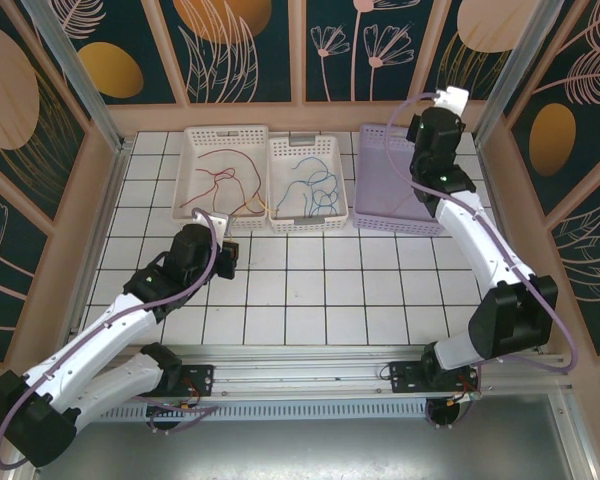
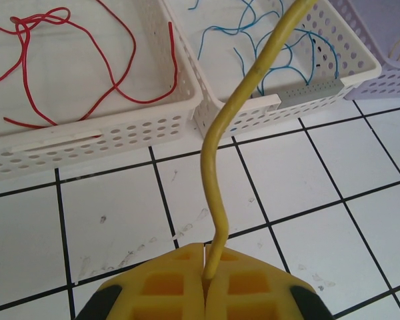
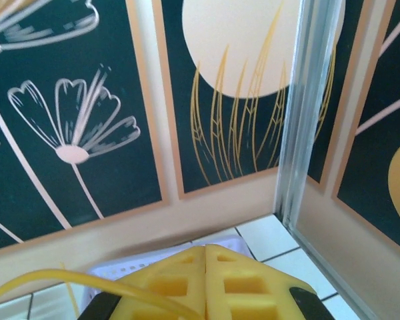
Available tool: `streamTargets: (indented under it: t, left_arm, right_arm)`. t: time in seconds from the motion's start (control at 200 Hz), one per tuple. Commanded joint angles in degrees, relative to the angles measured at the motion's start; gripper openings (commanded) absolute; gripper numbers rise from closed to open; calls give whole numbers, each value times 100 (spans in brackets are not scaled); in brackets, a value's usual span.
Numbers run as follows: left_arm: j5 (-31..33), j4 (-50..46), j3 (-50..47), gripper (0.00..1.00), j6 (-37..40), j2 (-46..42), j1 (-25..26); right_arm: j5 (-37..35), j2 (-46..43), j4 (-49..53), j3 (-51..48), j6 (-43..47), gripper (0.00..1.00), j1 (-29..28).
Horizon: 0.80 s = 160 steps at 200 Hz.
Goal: Untangle the cables
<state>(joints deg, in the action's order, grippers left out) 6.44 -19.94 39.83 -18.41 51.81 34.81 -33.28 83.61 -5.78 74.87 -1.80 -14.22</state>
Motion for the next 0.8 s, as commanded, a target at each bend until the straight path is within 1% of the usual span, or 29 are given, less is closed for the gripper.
streamTargets:
  t: [0.0, 0.135, 0.34, 0.53, 0.601, 0.711, 0.796]
  left_arm:
    - [-46, 33, -2, 0, 90, 34, -43]
    - [-46, 34, -2, 0, 99, 40, -38]
    - [-108, 70, -2, 0, 101, 46, -39]
    - [-187, 118, 144, 0, 108, 110, -36]
    - [-253, 100, 265, 0, 53, 182, -40]
    - [-444, 136, 472, 0, -48, 286, -36]
    - [-536, 92, 729, 0, -105, 435, -29]
  right_arm:
    - [-287, -120, -407, -309, -147, 0, 51]
    - [-347, -33, -74, -732, -748, 0, 51]
    - [-443, 458, 1040, -818, -1640, 0, 55]
    - [-71, 838, 1599, -836, -1997, 0, 113]
    - [278, 1033, 1823, -771, -2057, 10, 154]
    - [719, 1232, 2089, -742, -2299, 12, 284]
    - [1243, 1194, 2022, -885, -2374, 18, 463]
